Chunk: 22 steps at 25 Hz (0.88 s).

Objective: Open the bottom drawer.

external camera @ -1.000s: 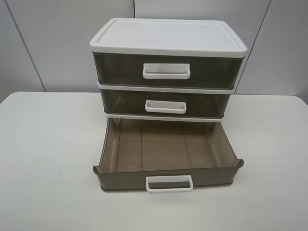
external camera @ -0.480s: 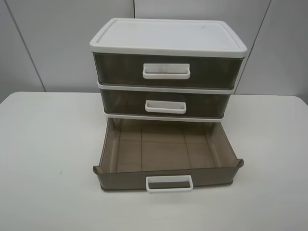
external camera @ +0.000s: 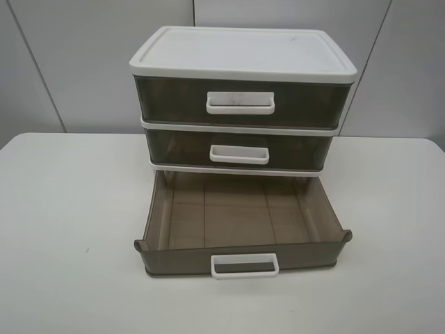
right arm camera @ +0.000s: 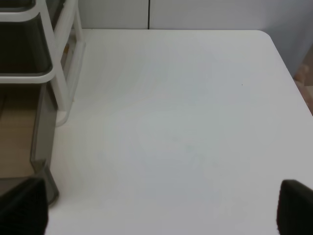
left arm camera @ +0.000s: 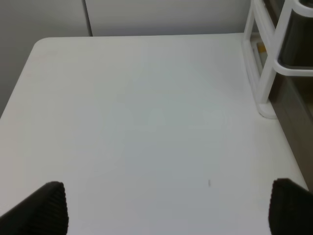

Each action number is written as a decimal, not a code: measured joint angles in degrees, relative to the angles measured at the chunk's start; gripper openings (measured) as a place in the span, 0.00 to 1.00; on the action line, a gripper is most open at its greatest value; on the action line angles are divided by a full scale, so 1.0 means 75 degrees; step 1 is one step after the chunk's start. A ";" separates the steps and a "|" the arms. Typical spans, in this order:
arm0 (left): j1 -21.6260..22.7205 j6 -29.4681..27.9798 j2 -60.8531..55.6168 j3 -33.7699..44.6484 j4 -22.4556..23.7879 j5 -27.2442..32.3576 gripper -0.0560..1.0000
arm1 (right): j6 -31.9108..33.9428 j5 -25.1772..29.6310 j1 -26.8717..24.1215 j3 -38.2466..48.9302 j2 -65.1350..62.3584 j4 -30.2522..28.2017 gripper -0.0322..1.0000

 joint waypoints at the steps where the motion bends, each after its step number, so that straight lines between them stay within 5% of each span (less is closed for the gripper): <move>1: 0.0000 0.0000 0.0000 0.0000 0.0000 0.0000 0.80 | 0.0000 0.0000 0.0000 0.0000 0.0000 0.0000 0.83; 8: 0.0000 0.0009 0.0000 0.0000 0.0000 0.0000 0.80 | 0.0000 0.0000 0.0113 0.0000 0.0000 0.0000 0.83; 16: 0.0000 0.0009 0.0000 0.0000 0.0000 0.0000 0.80 | 0.0000 0.0000 0.2351 0.0000 0.0000 -0.0010 0.83; 22: 0.0000 0.0009 0.0000 0.0000 0.0000 0.0000 0.80 | 0.0000 0.0000 0.3307 0.0000 0.0000 -0.0010 0.83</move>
